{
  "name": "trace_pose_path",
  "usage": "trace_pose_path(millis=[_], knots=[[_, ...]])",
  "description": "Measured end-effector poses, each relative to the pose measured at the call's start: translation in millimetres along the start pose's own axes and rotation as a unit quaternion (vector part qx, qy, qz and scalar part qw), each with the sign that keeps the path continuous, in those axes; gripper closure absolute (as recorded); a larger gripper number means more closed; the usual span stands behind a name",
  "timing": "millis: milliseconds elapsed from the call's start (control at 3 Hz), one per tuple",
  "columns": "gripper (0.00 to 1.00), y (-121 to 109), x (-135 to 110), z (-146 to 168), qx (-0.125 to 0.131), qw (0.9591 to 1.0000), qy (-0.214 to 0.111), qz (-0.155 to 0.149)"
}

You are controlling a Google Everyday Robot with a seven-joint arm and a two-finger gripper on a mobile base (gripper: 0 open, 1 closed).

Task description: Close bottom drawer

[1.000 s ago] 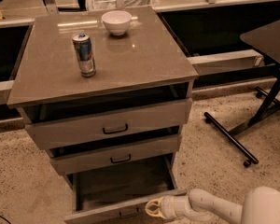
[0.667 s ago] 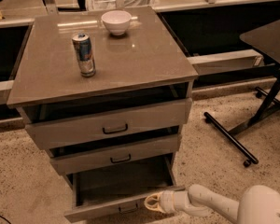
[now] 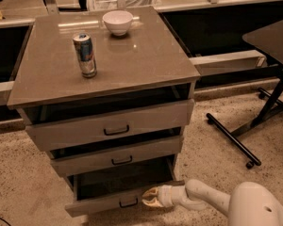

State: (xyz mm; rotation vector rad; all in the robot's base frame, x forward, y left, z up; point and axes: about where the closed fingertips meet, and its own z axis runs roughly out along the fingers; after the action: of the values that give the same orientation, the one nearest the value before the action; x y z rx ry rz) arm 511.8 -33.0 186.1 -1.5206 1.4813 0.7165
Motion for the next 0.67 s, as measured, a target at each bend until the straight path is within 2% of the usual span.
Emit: trace_pose_path(millis=[333, 667], knots=[[0.04, -4.4, 1.9, 5.0, 0.001, 1.0, 0.0, 0.006], [0.0, -21.8, -2.5, 18.7, 0.004, 0.9998, -0.001, 0.018]])
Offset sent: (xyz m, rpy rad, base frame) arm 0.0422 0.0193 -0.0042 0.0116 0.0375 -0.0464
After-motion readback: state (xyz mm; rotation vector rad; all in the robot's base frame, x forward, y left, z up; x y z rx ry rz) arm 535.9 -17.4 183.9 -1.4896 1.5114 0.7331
